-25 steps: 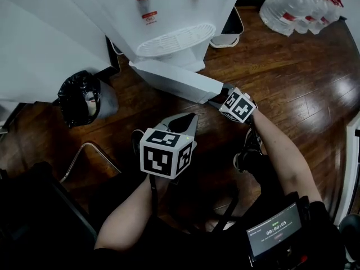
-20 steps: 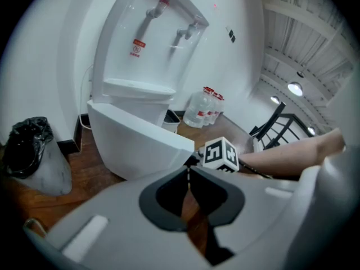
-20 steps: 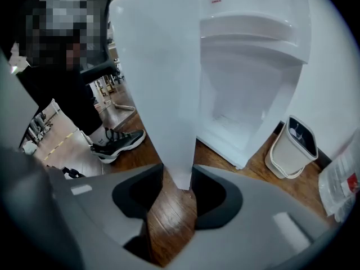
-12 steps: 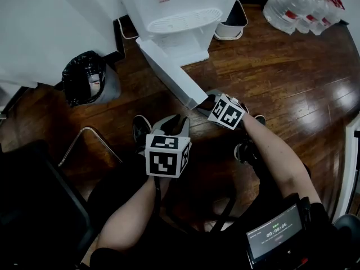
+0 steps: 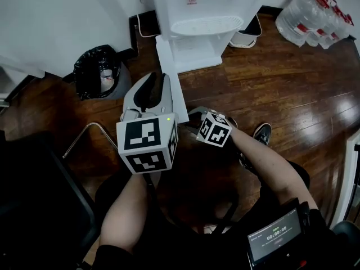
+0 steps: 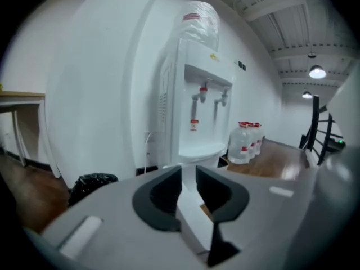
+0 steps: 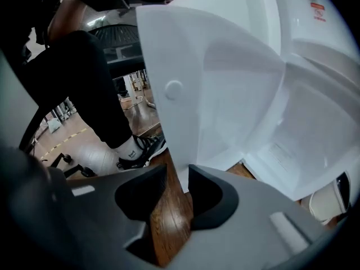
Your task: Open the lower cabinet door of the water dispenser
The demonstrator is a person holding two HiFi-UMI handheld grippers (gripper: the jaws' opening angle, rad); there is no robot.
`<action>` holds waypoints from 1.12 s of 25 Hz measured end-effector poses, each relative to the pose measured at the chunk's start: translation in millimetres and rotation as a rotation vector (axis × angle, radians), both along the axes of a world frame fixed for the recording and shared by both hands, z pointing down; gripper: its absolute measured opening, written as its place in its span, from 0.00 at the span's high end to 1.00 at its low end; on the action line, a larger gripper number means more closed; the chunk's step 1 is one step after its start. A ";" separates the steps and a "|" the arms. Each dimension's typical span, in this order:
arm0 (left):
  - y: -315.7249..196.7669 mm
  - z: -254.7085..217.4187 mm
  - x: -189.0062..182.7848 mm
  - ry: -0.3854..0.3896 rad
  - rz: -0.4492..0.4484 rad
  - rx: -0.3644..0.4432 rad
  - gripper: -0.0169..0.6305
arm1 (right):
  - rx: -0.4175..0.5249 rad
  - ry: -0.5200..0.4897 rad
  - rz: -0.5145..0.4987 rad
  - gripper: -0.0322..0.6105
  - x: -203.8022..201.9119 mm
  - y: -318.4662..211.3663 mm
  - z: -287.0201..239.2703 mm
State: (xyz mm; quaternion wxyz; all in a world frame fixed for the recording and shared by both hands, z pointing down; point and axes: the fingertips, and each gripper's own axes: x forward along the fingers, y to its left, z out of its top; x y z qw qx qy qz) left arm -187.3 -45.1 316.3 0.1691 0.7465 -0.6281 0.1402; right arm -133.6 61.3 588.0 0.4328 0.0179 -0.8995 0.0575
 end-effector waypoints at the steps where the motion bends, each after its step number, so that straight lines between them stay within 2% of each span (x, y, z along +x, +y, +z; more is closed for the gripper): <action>1: -0.1 3.5 -4.6 -0.017 0.001 -0.007 0.82 | 0.002 0.004 -0.024 0.76 -7.1 3.1 -1.2; 3: 1.0 15.3 -14.0 -0.007 -0.009 -0.049 0.82 | 0.006 0.018 -0.082 0.76 -19.7 6.9 -3.0; 7: 1.6 36.7 -26.5 0.108 -0.015 -0.157 0.81 | -0.025 0.022 -0.132 0.76 -38.0 13.9 -2.4; 12: 18.5 79.4 -37.4 0.029 -0.010 -0.277 0.71 | -0.067 0.009 -0.131 0.76 -50.4 13.6 -2.5; 15: 45.1 112.0 -41.1 -0.012 -0.030 -0.335 0.69 | -0.049 0.011 -0.161 0.79 -60.7 13.9 -3.7; 20: 63.4 121.5 -62.3 -0.041 -0.106 -0.329 0.69 | 0.017 0.025 -0.202 0.81 -94.5 15.3 -5.1; 25: 69.4 123.1 -77.9 0.073 -0.179 -0.353 0.69 | 0.046 0.021 -0.146 0.80 -116.2 13.8 -4.8; 28: 65.3 122.7 -91.5 0.059 -0.206 -0.319 0.69 | 0.093 0.033 -0.079 0.80 -118.1 1.8 -5.7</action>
